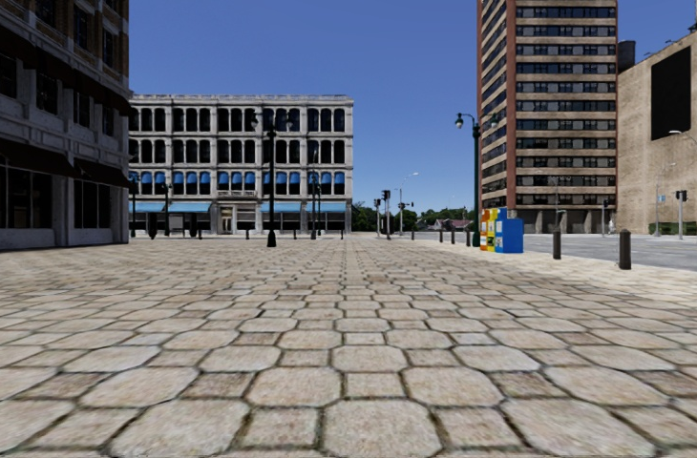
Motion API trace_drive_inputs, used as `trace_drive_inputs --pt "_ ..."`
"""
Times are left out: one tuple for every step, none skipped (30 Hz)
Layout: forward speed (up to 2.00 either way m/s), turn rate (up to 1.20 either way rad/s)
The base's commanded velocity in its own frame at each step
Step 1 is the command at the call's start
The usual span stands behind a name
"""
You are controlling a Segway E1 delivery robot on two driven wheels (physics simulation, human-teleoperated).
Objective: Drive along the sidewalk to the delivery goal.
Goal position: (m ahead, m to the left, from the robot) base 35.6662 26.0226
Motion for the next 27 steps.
trace_drive_inputs --pt "2.0 0.0" --pt "2.0 0.0" --pt "2.0 0.0" --pt "2.0 0.0" --pt "2.0 0.0" --pt "2.0 0.0" --pt "2.0 0.0" --pt "2.0 0.0" --pt "2.0 0.0" --pt "2.0 0.0" --pt "2.0 0.0" --pt "2.0 0.0" --pt "2.0 0.0" --pt "2.0 0.0" --pt "2.0 0.0" --pt "2.0 0.0" --pt "2.0 0.0" --pt "2.0 0.0" --pt "2.0 0.0" --pt "2.0 0.0" --pt "2.0 0.0" --pt "2.0 0.0" --pt "2.0 0.0" --pt "2.0 0.0" --pt "2.0 0.0" --pt "2.0 0.0" --pt "2.0 0.0"
